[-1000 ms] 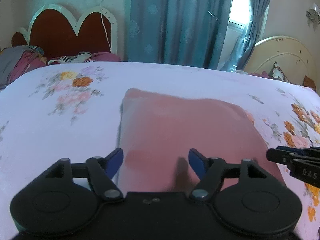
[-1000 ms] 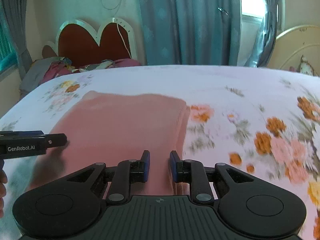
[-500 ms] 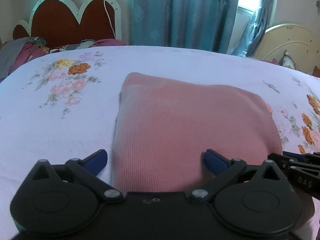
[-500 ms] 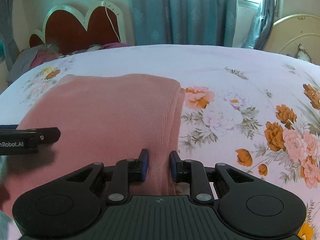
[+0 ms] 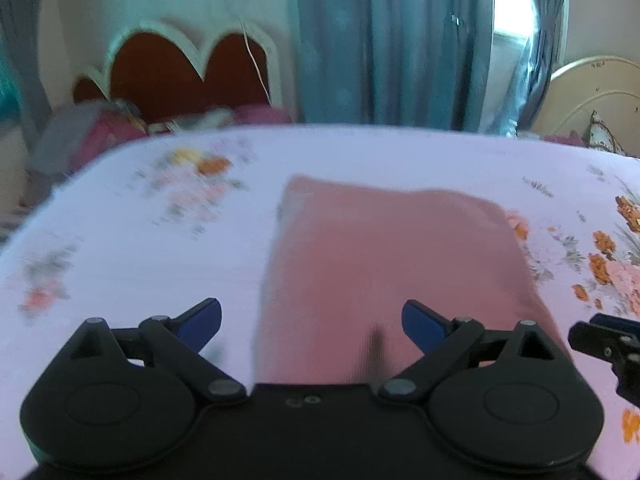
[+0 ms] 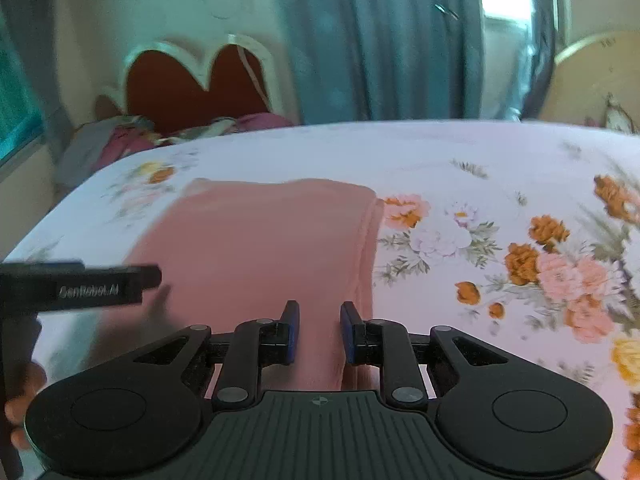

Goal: Fold small clothes

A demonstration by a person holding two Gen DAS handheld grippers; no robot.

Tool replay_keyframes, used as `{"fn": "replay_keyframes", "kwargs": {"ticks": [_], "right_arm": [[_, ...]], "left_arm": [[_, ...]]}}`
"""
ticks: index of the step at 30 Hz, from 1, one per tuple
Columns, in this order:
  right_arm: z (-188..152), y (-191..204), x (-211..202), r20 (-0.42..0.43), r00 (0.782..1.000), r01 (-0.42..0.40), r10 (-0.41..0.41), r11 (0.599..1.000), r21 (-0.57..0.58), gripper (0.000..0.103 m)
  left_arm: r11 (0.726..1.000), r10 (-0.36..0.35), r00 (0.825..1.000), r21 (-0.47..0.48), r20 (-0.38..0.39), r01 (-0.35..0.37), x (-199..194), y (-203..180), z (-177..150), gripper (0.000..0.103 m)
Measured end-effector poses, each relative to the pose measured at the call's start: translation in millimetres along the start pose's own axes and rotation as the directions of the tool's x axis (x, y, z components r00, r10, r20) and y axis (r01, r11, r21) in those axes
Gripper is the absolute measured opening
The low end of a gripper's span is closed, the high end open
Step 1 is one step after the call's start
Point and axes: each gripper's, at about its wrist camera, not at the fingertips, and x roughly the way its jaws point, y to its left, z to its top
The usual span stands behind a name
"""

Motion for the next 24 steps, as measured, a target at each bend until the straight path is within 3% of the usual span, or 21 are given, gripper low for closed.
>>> {"fn": "replay_keyframes", "kwargs": {"ticks": [3,5,7,9,15,24], "right_arm": [[-10.4,6.1,-45.2,0.021,0.998,-0.056,0.056,0.998,-0.013,0.022],[-19.2,8.5,-74.8,0.039,0.996,-0.075,0.076,0.997,-0.015,0.022],[-29.9,11.5,-105.5,0.055,0.995,-0.086,0.087,0.996,-0.019,0.030],[-43.3,14.2,-139.5,0.098,0.992,-0.074,0.075,0.997,-0.015,0.088],[-78.2,28.5,-229.5,0.202,0.978,-0.044,0.057,0.997,-0.065,0.089],[-109.6,38.0,-308.4,0.281,0.957,-0.050,0.067,0.996,-0.069,0.089]], "left_arm": [[0.998,0.050,0.997,0.030,0.057,-0.052,-53.8,-3.0,-10.8,0.100],[0.998,0.044,0.997,0.032,0.064,-0.046,-86.3,-4.5,-19.9,0.101],[0.999,0.039,0.997,0.017,0.066,-0.041,-116.8,-5.2,-29.3,0.102],[0.999,0.047,0.996,-0.001,0.071,-0.047,-145.9,-5.6,-40.6,0.102],[0.999,0.025,0.997,-0.037,0.074,-0.023,-222.3,-8.0,-73.4,0.102],[0.998,0.024,0.994,-0.067,0.107,-0.017,-299.9,-7.2,-112.1,0.103]]}}
